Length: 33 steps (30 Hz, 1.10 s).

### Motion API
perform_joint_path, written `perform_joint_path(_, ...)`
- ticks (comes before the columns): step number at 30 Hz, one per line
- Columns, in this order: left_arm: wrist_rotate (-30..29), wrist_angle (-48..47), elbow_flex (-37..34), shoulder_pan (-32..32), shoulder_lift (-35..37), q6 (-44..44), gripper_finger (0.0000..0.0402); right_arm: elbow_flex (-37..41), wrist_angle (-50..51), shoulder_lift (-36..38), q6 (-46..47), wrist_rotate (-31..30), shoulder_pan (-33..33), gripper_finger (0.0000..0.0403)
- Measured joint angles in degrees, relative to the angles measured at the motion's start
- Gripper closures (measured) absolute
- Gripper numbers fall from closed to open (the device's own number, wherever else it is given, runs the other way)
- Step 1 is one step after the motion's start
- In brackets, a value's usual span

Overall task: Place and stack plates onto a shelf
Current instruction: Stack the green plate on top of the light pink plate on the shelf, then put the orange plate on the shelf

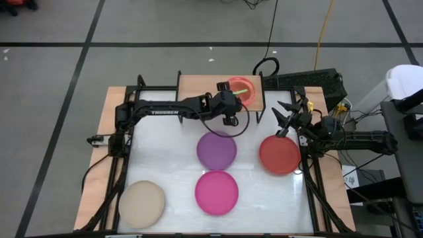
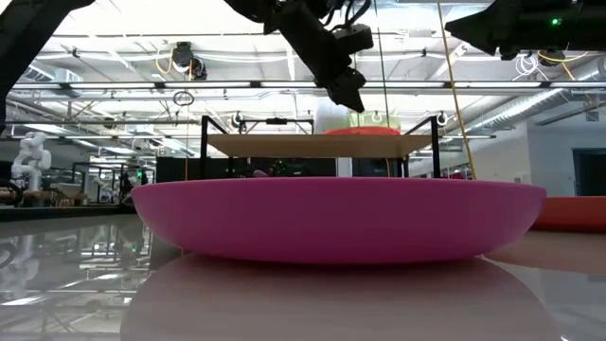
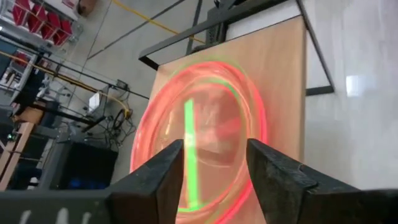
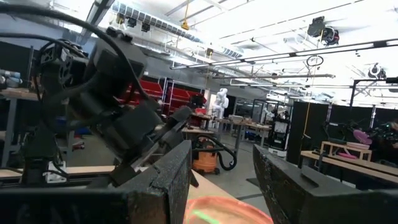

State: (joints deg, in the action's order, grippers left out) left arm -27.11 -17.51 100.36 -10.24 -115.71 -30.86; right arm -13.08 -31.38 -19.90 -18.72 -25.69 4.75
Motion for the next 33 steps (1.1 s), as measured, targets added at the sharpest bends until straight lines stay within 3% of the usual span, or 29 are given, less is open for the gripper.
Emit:
perform_joint_path(9, -9.54, -1.29, -0.02, 3.18, 3.82, -0.74, 0.0202, 0.0, 0.75, 0.0, -0.02, -0.02, 0.02, 0.025)
perform_joint_path(20, -10.51, -7.8, 0.04, 10.74, 18.61, 6.44, 0.0204, 0.0, 3.23, 0.0, -0.02, -0.02, 0.02, 0.025)
perform_joint_path(24, -10.62, -14.77, -0.38, 14.45, 23.12, 12.84, 0.0229, 0.0, 3.64, 0.0, 0.11, 0.0, 0.02, 0.025)
perform_joint_path(29, -12.99, -18.38, -6.68, 19.26, 28.02, 20.16, 0.0271, 0.0, 4.86, -0.05, 1.86, 0.01, 0.02, 0.025)
perform_joint_path(33, -19.19, -16.16, -16.46, 22.8, 32.13, 24.6, 0.0291, 0.0, 5.25, -0.09, 3.1, 0.1, 0.02, 0.025)
